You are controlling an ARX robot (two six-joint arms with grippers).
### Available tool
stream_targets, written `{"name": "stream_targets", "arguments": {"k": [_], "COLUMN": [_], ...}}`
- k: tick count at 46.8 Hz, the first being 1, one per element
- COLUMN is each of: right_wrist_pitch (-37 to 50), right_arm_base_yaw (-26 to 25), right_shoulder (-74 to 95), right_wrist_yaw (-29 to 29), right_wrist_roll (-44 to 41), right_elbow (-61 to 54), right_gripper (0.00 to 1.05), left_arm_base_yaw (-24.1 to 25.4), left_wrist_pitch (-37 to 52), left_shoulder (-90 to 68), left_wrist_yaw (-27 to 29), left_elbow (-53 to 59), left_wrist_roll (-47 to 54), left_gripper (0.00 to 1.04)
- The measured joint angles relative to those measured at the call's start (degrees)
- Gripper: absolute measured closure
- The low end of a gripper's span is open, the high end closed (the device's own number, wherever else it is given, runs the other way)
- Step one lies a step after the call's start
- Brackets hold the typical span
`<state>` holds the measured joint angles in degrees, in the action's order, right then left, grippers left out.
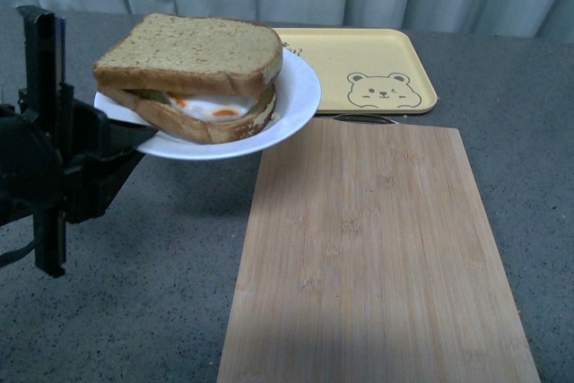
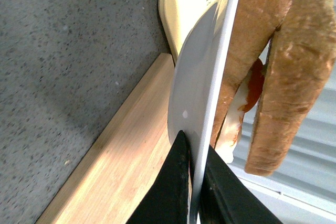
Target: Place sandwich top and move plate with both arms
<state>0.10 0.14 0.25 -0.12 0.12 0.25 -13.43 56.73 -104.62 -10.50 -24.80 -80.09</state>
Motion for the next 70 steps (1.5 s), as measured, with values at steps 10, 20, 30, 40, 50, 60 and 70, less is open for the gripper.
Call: {"name": "stream_targets", "arguments": {"k": [10, 20, 30, 40, 50, 60, 70], "right_wrist_pitch": [-0.02, 0.00, -0.02, 0.00, 0.00, -0.02, -0.02], "right_arm_base_yaw": [0.00, 0.00, 0.00, 0.00, 0.00, 0.00, 0.00], "right_shoulder": [0.00, 0.00, 0.00, 0.00, 0.00, 0.00, 0.00], "right_wrist_yaw": [0.00, 0.00, 0.02, 0.00, 0.02, 0.00, 0.02], "right_wrist_roll": [0.00, 0.00, 0.00, 0.00, 0.00, 0.00, 0.00], "right_elbow": [0.00, 0.00, 0.00, 0.00, 0.00, 0.00, 0.00], "right_gripper": [0.09, 0.09, 0.09, 0.09, 0.09, 0.09, 0.09], "left_arm_base_yaw": [-4.15, -7.72, -9.94, -11.32, -11.72, -11.39, -11.19], "left_wrist_pitch": [-5.73, -14.64, -24.15, -31.61, -34.75, -36.17, -37.97], "left_shoulder": [-10.23, -20.83, -30.32, -36.68, -35.76, -28.59, -17.16], "left_wrist_yaw": [5.42, 8.24, 10.23, 10.75, 11.85, 12.83, 20.17], "left_elbow": [-16.59, -34.97, -51.34, -62.60, -63.19, -54.64, -42.45], "left_wrist_roll": [-1.75, -3.04, -3.19, -4.52, -3.58, 4.24, 23.15], "left_gripper": [1.01, 1.01, 1.01, 1.01, 0.85, 0.51, 0.13]}}
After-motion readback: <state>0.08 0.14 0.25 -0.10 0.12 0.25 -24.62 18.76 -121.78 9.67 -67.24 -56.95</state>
